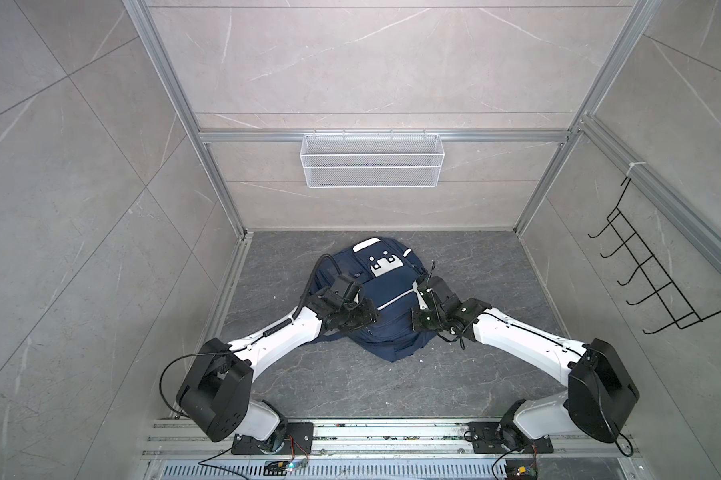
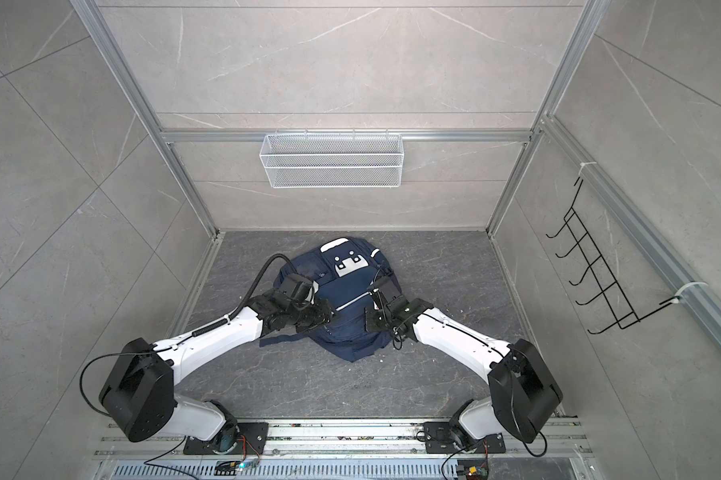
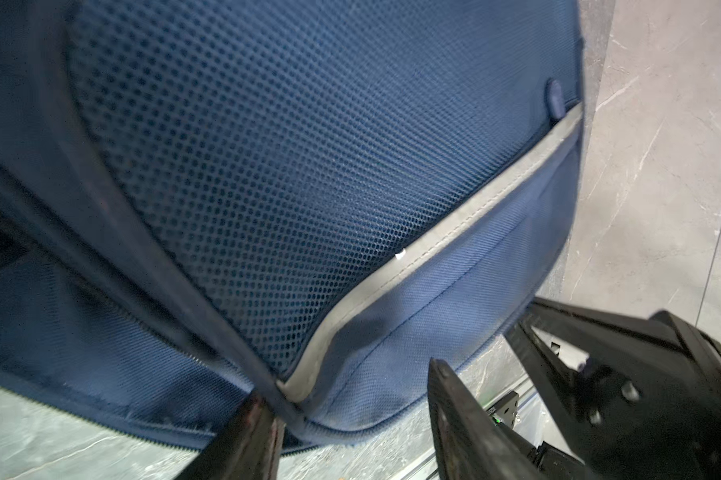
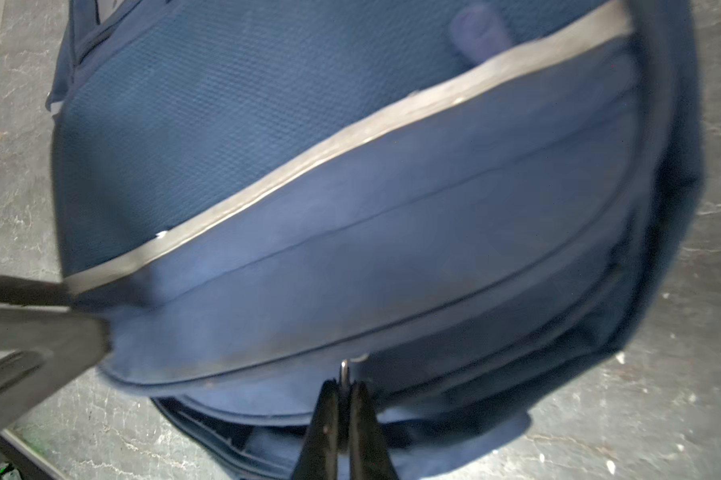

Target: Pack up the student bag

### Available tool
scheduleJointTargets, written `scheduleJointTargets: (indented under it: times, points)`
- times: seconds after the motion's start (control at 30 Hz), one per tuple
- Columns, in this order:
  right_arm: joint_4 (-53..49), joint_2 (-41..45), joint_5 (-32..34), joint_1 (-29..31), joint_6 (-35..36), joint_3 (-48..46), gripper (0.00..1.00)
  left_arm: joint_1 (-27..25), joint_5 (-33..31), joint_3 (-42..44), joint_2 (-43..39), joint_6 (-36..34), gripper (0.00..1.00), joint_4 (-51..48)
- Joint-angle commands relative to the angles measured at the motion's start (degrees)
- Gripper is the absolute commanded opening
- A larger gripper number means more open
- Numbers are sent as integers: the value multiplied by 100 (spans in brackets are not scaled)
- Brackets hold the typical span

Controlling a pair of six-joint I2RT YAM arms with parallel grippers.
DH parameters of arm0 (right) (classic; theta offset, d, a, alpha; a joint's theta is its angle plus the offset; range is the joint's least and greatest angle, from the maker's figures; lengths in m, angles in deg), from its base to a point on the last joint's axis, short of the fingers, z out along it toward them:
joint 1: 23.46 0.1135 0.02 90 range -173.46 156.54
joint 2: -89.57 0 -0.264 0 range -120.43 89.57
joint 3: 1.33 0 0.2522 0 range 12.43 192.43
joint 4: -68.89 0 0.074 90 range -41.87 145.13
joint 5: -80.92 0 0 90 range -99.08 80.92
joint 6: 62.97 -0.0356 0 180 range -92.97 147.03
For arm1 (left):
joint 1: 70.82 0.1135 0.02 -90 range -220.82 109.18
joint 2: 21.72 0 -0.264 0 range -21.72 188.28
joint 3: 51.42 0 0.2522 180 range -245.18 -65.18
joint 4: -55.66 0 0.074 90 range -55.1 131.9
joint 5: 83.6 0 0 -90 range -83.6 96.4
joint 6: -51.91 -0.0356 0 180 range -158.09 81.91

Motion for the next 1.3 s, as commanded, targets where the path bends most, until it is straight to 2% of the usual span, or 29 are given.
scheduleJointTargets:
  times: [0.0, 0.17, 0.23, 0.3, 0.37, 0.4, 0.47, 0.63, 0.83, 0.97, 1.27]
  points:
    - [-80, 138, -14, 151, 40, 2, 0, -189, -6, -295, 118, 365, 57, 693]
    - [-129, 240, 12, 167, 40, -22, 0, -207, -301, -427, 112, 309, 57, 379]
    - [-111, 278, -17, 181, 49, -25, 0, -155, -395, -411, 103, 225, 52, 302]
    - [-100, 280, -30, 220, 63, -16, 0, -35, -415, -393, 112, 154, 43, 243]
    - [-88, 267, -46, 256, 79, 8, 0, 135, -389, -359, 96, 97, 28, 229]
    - [-92, 255, -52, 272, 83, 26, 0, 222, -401, -358, 70, 44, 17, 197]
    - [-108, 254, -52, 305, 112, 58, 0, 413, -436, -367, 12, -95, 0, 70]
    - [-196, 301, 17, 314, 152, 81, 0, 1067, -393, -266, -291, -428, 0, -274]
    - [-308, 334, 293, 256, 145, -4, 0, 2112, -327, 134, -688, -765, 0, -483]
    - [-359, 211, 291, 76, 145, -41, 0, 2668, -231, 171, -676, -874, 0, -472]
    - [-311, 48, 346, -169, 207, -29, 0, 3296, -131, -307, -105, -910, 0, -278]
